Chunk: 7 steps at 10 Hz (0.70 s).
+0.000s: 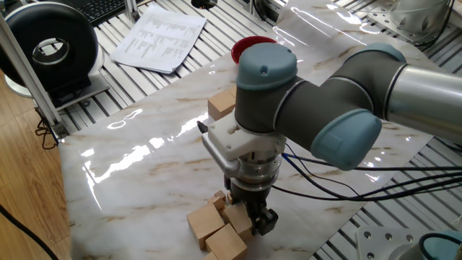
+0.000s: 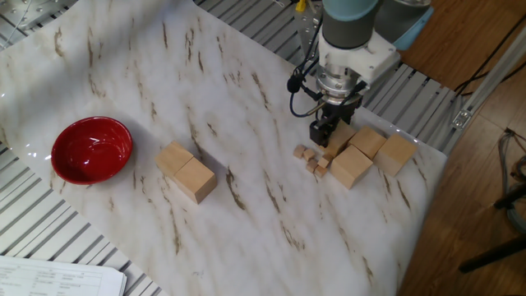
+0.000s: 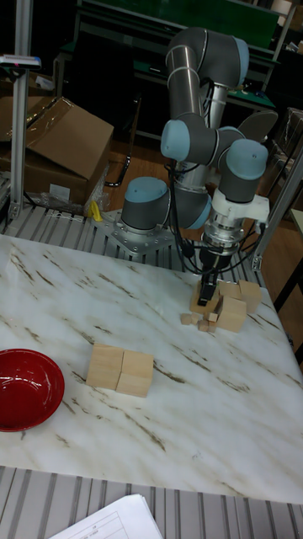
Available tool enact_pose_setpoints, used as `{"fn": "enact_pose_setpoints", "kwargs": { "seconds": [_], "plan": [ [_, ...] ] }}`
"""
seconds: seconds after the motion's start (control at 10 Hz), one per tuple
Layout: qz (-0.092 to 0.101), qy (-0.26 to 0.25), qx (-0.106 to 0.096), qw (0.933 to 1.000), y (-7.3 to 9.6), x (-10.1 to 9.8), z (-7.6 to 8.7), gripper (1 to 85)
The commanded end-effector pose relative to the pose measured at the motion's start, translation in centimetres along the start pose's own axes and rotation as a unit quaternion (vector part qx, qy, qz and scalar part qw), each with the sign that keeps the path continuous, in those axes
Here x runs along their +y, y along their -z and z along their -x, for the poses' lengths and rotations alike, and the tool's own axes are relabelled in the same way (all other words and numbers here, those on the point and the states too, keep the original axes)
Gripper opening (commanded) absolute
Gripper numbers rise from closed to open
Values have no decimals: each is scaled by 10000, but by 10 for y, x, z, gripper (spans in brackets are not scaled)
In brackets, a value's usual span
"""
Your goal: Stack the blocks into a pyramid shape
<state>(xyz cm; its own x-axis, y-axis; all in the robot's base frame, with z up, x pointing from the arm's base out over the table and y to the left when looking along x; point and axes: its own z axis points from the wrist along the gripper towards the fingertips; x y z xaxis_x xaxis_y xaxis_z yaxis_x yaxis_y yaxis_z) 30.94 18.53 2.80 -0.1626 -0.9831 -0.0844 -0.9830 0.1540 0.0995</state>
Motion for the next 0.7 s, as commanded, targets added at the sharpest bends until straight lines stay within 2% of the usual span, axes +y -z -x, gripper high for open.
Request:
{"fn": "enact_pose_setpoints", "kwargs": {
  "seconds": [0.0,0.3,0.6],
  "plan": [
    [-5,-229,-86,9997,5,0,3,440],
    [50,-484,-226,9986,11,9,11,397],
    [67,-589,-152,9981,32,14,0,317]
  ]
}}
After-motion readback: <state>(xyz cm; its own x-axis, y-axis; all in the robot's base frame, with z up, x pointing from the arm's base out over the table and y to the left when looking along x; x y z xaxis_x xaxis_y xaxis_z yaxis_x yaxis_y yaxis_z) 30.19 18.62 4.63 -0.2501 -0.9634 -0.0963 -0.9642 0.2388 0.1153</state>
